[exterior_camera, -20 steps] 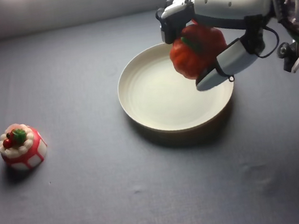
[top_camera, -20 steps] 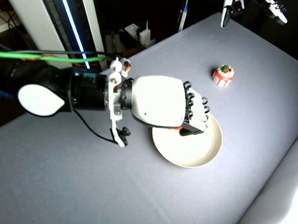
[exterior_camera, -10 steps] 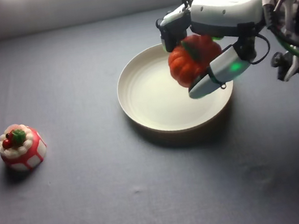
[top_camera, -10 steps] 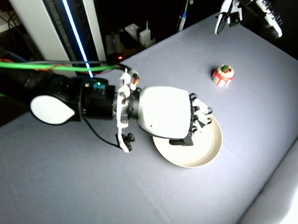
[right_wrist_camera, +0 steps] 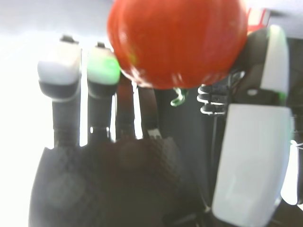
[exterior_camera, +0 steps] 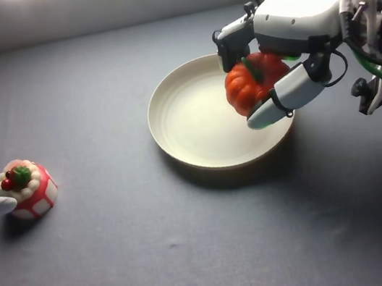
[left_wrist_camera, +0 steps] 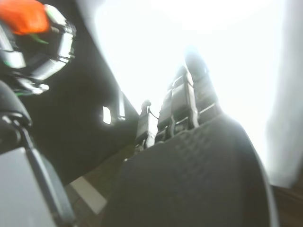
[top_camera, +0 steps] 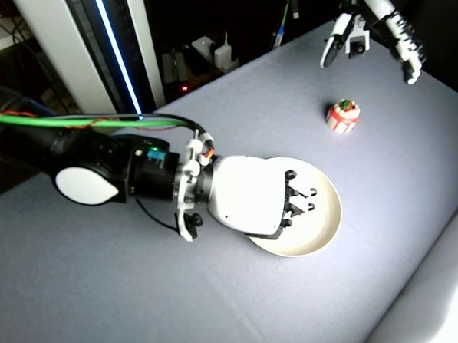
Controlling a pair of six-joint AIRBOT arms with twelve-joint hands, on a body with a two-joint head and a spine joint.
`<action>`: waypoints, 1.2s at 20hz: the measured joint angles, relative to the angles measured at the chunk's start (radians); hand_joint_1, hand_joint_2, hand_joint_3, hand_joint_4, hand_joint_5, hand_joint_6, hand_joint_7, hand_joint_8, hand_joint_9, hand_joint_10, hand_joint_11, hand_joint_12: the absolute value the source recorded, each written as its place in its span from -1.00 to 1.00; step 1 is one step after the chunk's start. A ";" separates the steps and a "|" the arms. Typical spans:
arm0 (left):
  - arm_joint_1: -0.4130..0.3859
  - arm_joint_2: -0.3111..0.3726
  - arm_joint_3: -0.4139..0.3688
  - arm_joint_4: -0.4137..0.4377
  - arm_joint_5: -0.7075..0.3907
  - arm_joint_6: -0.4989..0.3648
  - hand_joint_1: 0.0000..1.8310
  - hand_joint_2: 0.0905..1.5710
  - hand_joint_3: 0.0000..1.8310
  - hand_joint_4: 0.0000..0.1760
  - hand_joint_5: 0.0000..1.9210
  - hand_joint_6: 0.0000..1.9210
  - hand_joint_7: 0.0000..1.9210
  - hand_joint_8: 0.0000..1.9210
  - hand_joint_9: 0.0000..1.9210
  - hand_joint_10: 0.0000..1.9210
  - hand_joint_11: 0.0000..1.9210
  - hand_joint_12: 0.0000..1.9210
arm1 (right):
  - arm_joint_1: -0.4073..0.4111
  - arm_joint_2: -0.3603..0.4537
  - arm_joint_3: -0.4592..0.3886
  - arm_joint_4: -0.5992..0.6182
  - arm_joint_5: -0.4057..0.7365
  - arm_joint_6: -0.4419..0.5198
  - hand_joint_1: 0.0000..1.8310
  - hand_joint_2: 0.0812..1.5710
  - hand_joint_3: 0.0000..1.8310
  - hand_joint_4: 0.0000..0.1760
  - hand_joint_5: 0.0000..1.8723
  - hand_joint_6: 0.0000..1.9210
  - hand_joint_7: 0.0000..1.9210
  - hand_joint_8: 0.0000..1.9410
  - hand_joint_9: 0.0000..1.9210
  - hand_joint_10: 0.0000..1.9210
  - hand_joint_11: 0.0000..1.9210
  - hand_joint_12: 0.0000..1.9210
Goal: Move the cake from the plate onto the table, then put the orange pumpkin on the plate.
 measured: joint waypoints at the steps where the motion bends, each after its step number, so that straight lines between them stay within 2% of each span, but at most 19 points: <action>1: -0.002 0.000 0.000 -0.003 0.000 0.000 0.10 -0.11 -1.00 1.00 -0.99 -1.00 -1.00 -1.00 -0.83 -0.99 -1.00 -0.32 | 0.000 -0.006 0.007 0.003 0.000 0.000 0.31 0.53 -1.00 -1.00 0.04 1.00 0.16 1.00 0.25 1.00 0.31 1.00; 2: -0.008 0.000 0.000 -0.003 0.002 0.000 0.10 -0.10 -1.00 1.00 -0.99 -1.00 -1.00 -1.00 -0.84 -0.99 -1.00 -0.31 | -0.005 -0.016 0.015 0.009 0.005 0.007 0.18 0.58 -0.94 -1.00 -0.22 0.70 0.11 1.00 0.20 1.00 0.25 1.00; 3: -0.026 0.000 0.002 0.012 0.008 0.000 0.12 -0.09 -1.00 1.00 -0.98 -1.00 -1.00 -1.00 -0.85 -1.00 -1.00 -0.30 | -0.012 -0.023 0.021 0.015 0.006 0.016 0.16 0.32 -0.51 -1.00 -0.24 0.66 0.07 1.00 0.16 1.00 0.23 1.00; 4: -0.034 -0.001 0.006 0.022 0.007 0.000 0.13 -0.09 -1.00 1.00 -0.97 -0.99 -1.00 -1.00 -0.85 -1.00 -1.00 -0.30 | -0.014 -0.025 0.021 0.012 0.006 0.023 0.27 0.34 -0.67 -1.00 -0.04 0.93 0.12 1.00 0.21 1.00 0.27 1.00; 5: -0.037 -0.001 0.006 0.020 0.006 0.000 0.11 -0.10 -1.00 1.00 -0.98 -1.00 -1.00 -1.00 -0.84 -0.99 -1.00 -0.27 | -0.014 -0.027 0.020 0.008 0.003 0.028 0.34 0.40 -0.83 -1.00 -0.01 0.99 0.12 1.00 0.19 1.00 0.23 1.00; 6: -0.037 -0.001 0.006 0.021 0.007 0.000 0.12 -0.10 -1.00 1.00 -0.99 -1.00 -1.00 -1.00 -0.83 -1.00 -1.00 -0.28 | -0.014 -0.027 0.019 0.006 0.006 0.039 0.36 0.44 -0.92 -1.00 0.00 0.96 0.14 1.00 0.21 1.00 0.24 1.00; 7: -0.037 -0.001 0.006 0.026 0.009 0.000 0.12 -0.10 -1.00 1.00 -1.00 -1.00 -1.00 -1.00 -0.84 -1.00 -1.00 -0.29 | -0.014 -0.024 0.017 0.001 0.013 0.051 0.23 0.47 -0.89 -1.00 -0.15 0.57 0.08 1.00 0.14 1.00 0.15 1.00; 8: -0.037 -0.001 0.006 0.029 0.010 0.000 0.12 -0.11 -1.00 1.00 -1.00 -1.00 -1.00 -1.00 -0.84 -1.00 -1.00 -0.29 | -0.014 -0.019 0.009 -0.008 0.021 0.063 0.30 0.45 -0.92 -1.00 -0.05 0.86 0.10 1.00 0.18 1.00 0.19 1.00; 9: -0.037 -0.001 0.006 0.030 0.010 0.000 0.12 -0.11 -1.00 1.00 -1.00 -1.00 -1.00 -1.00 -0.84 -1.00 -1.00 -0.29 | -0.014 -0.019 0.005 -0.014 0.029 0.066 0.20 0.30 -0.53 -1.00 -0.19 0.66 0.09 1.00 0.19 1.00 0.21 1.00; 10: -0.037 -0.002 0.006 0.029 0.010 0.000 0.12 -0.10 -1.00 1.00 -1.00 -1.00 -1.00 -1.00 -0.84 -1.00 -1.00 -0.29 | -0.014 -0.019 -0.003 -0.023 0.040 0.069 0.19 0.13 -0.28 -1.00 -0.16 0.60 0.12 1.00 0.19 1.00 0.19 1.00; 13: -0.037 -0.005 0.006 0.027 0.009 0.000 0.12 -0.07 -0.99 1.00 -1.00 -1.00 -1.00 -1.00 -0.85 -1.00 -1.00 -0.23 | -0.014 -0.025 -0.005 -0.034 0.078 0.118 0.18 0.04 -0.09 -1.00 -0.16 0.65 0.09 1.00 0.13 1.00 0.13 1.00; 14: -0.037 -0.005 0.006 0.028 0.010 0.000 0.13 -0.06 -0.99 1.00 -1.00 -1.00 -1.00 -1.00 -0.87 -0.99 -1.00 -0.28 | -0.014 -0.025 -0.004 -0.035 0.096 0.127 0.16 0.05 -0.09 -1.00 -0.17 0.67 0.07 1.00 0.11 1.00 0.13 1.00; 15: -0.037 -0.005 0.006 0.029 0.010 0.000 0.12 -0.06 -1.00 1.00 -1.00 -1.00 -1.00 -1.00 -0.87 -0.99 -1.00 -0.29 | -0.014 -0.025 -0.004 -0.034 0.106 0.128 0.25 0.21 -0.48 -1.00 -0.06 0.93 0.10 1.00 0.16 1.00 0.16 1.00; 16: -0.037 -0.005 0.006 0.028 0.010 0.000 0.13 -0.07 -1.00 1.00 -1.00 -1.00 -1.00 -1.00 -0.85 -0.99 -1.00 -0.26 | -0.014 -0.025 -0.004 -0.034 0.114 0.128 0.18 0.14 -0.26 -1.00 -0.18 0.73 0.09 1.00 0.15 1.00 0.16 1.00; 18: -0.037 -0.005 0.006 0.029 0.010 0.000 0.15 -0.03 -0.99 1.00 -1.00 -1.00 -1.00 -1.00 -0.88 -0.99 -1.00 -0.32 | -0.014 -0.025 -0.004 -0.034 0.116 0.128 0.16 0.07 -0.11 -1.00 -0.18 0.68 0.10 1.00 0.15 1.00 0.15 1.00; 21: -0.037 -0.006 0.006 0.029 0.010 0.000 0.15 -0.02 -1.00 1.00 -1.00 -1.00 -1.00 -1.00 -0.89 -0.99 -1.00 -0.44 | -0.015 -0.025 0.000 -0.030 0.117 0.128 0.17 0.13 -0.23 -1.00 -0.19 0.63 0.05 1.00 0.14 1.00 0.16 1.00; 22: -0.037 -0.006 0.006 0.029 0.010 0.000 0.14 -0.03 -1.00 1.00 -1.00 -1.00 -1.00 -1.00 -0.88 -0.99 -1.00 -0.39 | -0.019 -0.025 0.002 -0.025 0.121 0.128 0.26 0.23 -0.58 -1.00 -0.08 0.91 0.08 1.00 0.15 1.00 0.17 1.00; 23: -0.037 -0.006 0.006 0.028 0.010 0.000 0.14 -0.02 -1.00 1.00 -1.00 -1.00 -1.00 -1.00 -0.88 -0.99 -1.00 -0.37 | -0.022 -0.025 0.006 -0.023 0.121 0.128 0.20 0.25 -0.55 -1.00 -0.13 0.55 0.05 1.00 0.12 1.00 0.15 1.00; 24: -0.037 -0.008 0.006 0.027 0.010 0.000 0.14 -0.02 -1.00 1.00 -1.00 -1.00 -1.00 -1.00 -0.87 -0.99 -1.00 -0.34 | -0.024 -0.025 0.009 -0.023 0.114 0.128 0.20 0.25 -0.56 -1.00 -0.12 0.43 0.02 1.00 0.11 1.00 0.15 1.00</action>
